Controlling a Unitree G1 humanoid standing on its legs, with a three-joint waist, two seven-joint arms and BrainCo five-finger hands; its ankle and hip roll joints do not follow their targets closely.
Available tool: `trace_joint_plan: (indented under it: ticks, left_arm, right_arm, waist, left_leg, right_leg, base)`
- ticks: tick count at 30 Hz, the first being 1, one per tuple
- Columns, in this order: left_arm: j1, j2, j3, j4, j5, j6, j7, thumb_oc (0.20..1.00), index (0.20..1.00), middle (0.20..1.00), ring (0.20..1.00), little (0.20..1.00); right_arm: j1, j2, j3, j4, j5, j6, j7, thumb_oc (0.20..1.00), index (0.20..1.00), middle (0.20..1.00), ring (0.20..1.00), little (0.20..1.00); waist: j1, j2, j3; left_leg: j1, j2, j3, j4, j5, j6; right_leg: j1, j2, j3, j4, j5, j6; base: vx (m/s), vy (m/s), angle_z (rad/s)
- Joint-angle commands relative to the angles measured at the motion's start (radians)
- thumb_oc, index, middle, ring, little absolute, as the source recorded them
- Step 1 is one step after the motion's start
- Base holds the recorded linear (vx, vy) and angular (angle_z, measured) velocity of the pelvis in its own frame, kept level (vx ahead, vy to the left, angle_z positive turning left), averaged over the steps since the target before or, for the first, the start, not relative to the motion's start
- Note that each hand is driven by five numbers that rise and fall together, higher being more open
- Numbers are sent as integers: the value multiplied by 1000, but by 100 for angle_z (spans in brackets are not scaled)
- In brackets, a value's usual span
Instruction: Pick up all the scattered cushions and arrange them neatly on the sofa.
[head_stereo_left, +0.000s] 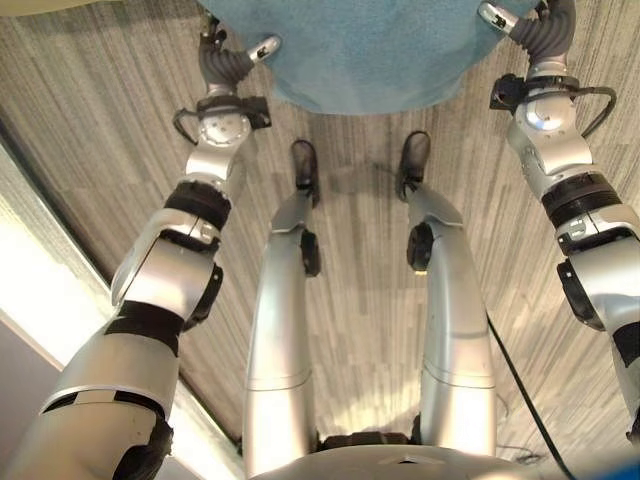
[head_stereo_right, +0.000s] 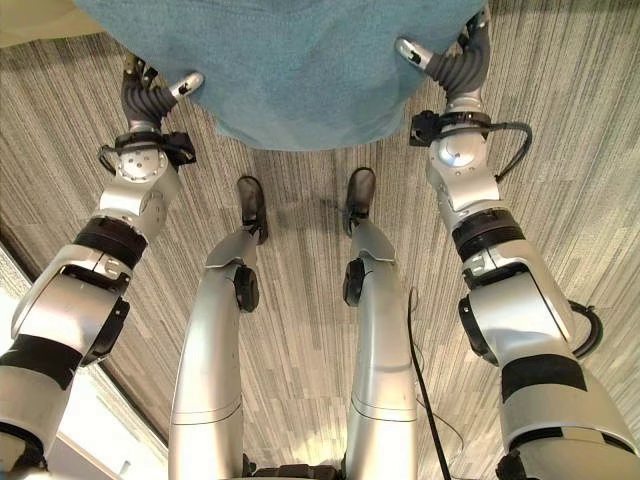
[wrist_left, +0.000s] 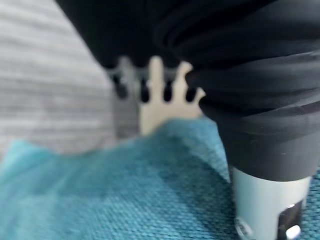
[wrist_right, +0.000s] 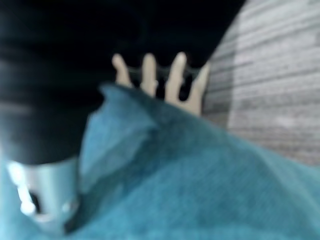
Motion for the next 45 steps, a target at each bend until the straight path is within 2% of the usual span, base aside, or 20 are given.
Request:
trace_joint_plan:
  ticks: [1, 4, 5, 6, 7, 10, 17, 21, 24, 25, 29, 30, 32, 33, 35, 36, 40, 44, 45]
  left_arm:
    - [40, -44, -18, 11, -4, -63, -10, 1000, 1000, 1000, 1000, 1000]
    - [-16, -95, -36, -31, -8, -77, 4, 1000, 1000, 1000, 1000, 1000]
    - [-35, -118, -37, -41, -20, -85, 2, 947, 947, 947, 947, 947]
    - [-42, -127, -37, -53, -27, -89, 0, 608, 608, 608, 608, 608]
    - [-48, -129, -39, -62, -27, -93, 1, 200, 200, 200, 200, 200]
    - [-48, -136, -33, -111, -33, -112, 1, 200, 200, 200, 200, 200]
    - [24, -135, -13, -204, -12, -122, -8, 200, 200, 200, 200, 200]
    - [120, -158, -7, -277, 20, -119, -17, 200, 200, 200, 200, 200]
    - [239, -179, 6, -359, 48, -118, -38, 200, 200, 200, 200, 200]
    - [289, -198, 8, -377, 60, -116, -47, 200, 200, 200, 200, 200]
    - [401, -202, 8, -451, 99, -112, -66, 200, 200, 200, 200, 200]
    - [423, -200, 7, -466, 110, -109, -71, 200, 200, 200, 200, 200]
    - [533, -226, 7, -492, 102, -107, -102, 200, 200, 200, 200, 200]
    - [565, -228, 7, -500, 101, -104, -114, 200, 200, 200, 200, 200]
    - [671, -229, -3, -526, 110, -91, -167, 200, 200, 200, 200, 200]
    - [699, -230, -9, -531, 125, -84, -181, 200, 200, 200, 200, 200]
    - [776, -227, 0, -534, 130, -73, -206, 200, 200, 200, 200, 200]
    - [809, -219, -6, -544, 132, -61, -219, 200, 200, 200, 200, 200]
    - [826, -224, -3, -535, 132, -56, -219, 200, 200, 200, 200, 200]
  right_arm:
    - [45, 70, 43, -25, 13, -45, 17, 1000, 1000, 1000, 1000, 1000]
    - [2, 144, 66, -26, 20, -42, 23, 1000, 1000, 1000, 1000, 1000]
    - [-6, 182, 75, -28, 23, -38, 35, 526, 526, 526, 526, 526]
    - [-7, 198, 78, -31, 31, -38, 42, 216, 216, 216, 216, 216]
    - [-5, 217, 77, -39, 36, -39, 45, 200, 200, 200, 200, 200]
    - [2, 243, 69, -78, 37, -47, 53, 200, 200, 200, 200, 200]
    - [61, 198, 15, -168, -13, -49, 54, 200, 200, 200, 200, 200]
    - [138, 179, -26, -230, -42, -46, 57, 200, 200, 200, 200, 200]
    - [243, 179, -54, -328, -96, -41, 68, 200, 200, 200, 200, 200]
    - [295, 187, -72, -355, -117, -37, 70, 200, 200, 200, 200, 200]
    - [423, 195, -92, -426, -147, -32, 92, 200, 200, 200, 200, 200]
    - [453, 193, -97, -434, -159, -30, 96, 200, 200, 200, 200, 200]
    - [586, 209, -108, -460, -160, -24, 120, 200, 200, 200, 200, 200]
    - [620, 212, -112, -466, -159, -23, 128, 200, 200, 200, 200, 200]
    - [752, 195, -115, -495, -195, -8, 167, 200, 200, 200, 200, 200]
    - [798, 198, -128, -500, -199, -6, 175, 200, 200, 200, 200, 200]
    - [894, 202, -160, -503, -204, 4, 187, 200, 200, 200, 200, 200]
    - [941, 198, -180, -525, -199, 1, 189, 200, 200, 200, 200, 200]
    - [958, 200, -180, -528, -198, 0, 192, 200, 200, 200, 200, 200]
  waist:
    - [-7, 19, -104]
    - [0, 24, -95]
    - [0, 24, -98]
    - [0, 24, -100]
    - [-1, 24, -103]
    - [-3, 21, -116]
    - [-11, 15, -185]
    - [-9, 21, -200]
    - [-8, 21, -199]
    - [-7, 20, -196]
    - [-1, 18, -205]
    - [1, 18, -204]
    - [5, 11, -217]
    - [6, 9, -225]
    - [7, 2, -251]
    - [-1, 2, -259]
    - [-11, -2, -300]
    - [-21, -19, -317]
    - [-25, -28, -337]
  left_leg:
    - [-22, -8, -13, -34, 41, -22]
    - [-26, -11, -17, -26, 38, -18]
    - [-28, -12, -16, -25, 38, -17]
    - [-29, -13, -16, -24, 39, -17]
    - [-29, -13, -17, -20, 38, -16]
    - [-24, -15, -17, -21, 38, -15]
    - [-1, -17, -11, -76, 49, -18]
    - [102, -13, -8, -156, 62, -24]
    - [258, -13, -15, -252, 74, -30]
    - [345, -14, -19, -299, 82, -34]
    - [518, -11, -29, -402, 101, -41]
    - [550, -12, -32, -432, 137, -40]
    - [744, -20, -40, -515, 152, -45]
    - [797, -22, -45, -537, 154, -46]
    - [991, -9, -45, -618, 167, -56]
    - [1040, -1, -43, -645, 177, -65]
    - [1189, 28, -42, -704, 201, -100]
    - [1219, 54, -33, -666, 228, -126]
    - [1238, 55, -18, -655, 213, -118]
  right_leg:
    - [-12, 17, 42, 5, 16, 92]
    - [-12, 20, 38, 1, 16, 91]
    - [-12, 23, 34, -1, 15, 90]
    - [-12, 23, 33, -2, 16, 89]
    - [-12, 25, 31, 0, 16, 87]
    - [-12, 32, 27, 5, 13, 84]
    - [-11, 37, 26, -7, 14, 81]
    - [82, 37, 15, -56, 9, 79]
    - [235, 35, 10, -127, 6, 78]
    - [323, 32, -1, -165, 4, 78]
    - [504, 23, -12, -260, 9, 81]
    - [538, 24, -17, -292, 40, 77]
    - [737, 27, -33, -381, 39, 80]
    - [789, 30, -39, -403, 39, 81]
    - [982, 38, -59, -468, 30, 83]
    - [1038, 41, -66, -496, 28, 82]
    - [1215, 63, -98, -579, 18, 79]
    - [1318, 80, -119, -663, 19, 66]
    - [1353, 79, -129, -697, 24, 68]
  base:
    - [11, 14, -4]
    - [18, 8, -3]
    - [0, 0, 0]
    - [0, 0, 0]
    - [0, 0, 0]
    - [0, 0, 0]
    - [-4, -22, 2]
    - [-25, -24, 7]
    - [-11, -31, 6]
    - [8, -50, 0]
    - [-12, -14, 2]
    - [0, 0, 0]
    - [78, -24, 8]
    - [181, -34, 18]
    - [226, -53, 26]
    - [175, -63, 22]
    - [144, -99, 28]
    - [78, -131, 29]
    - [81, -91, 36]
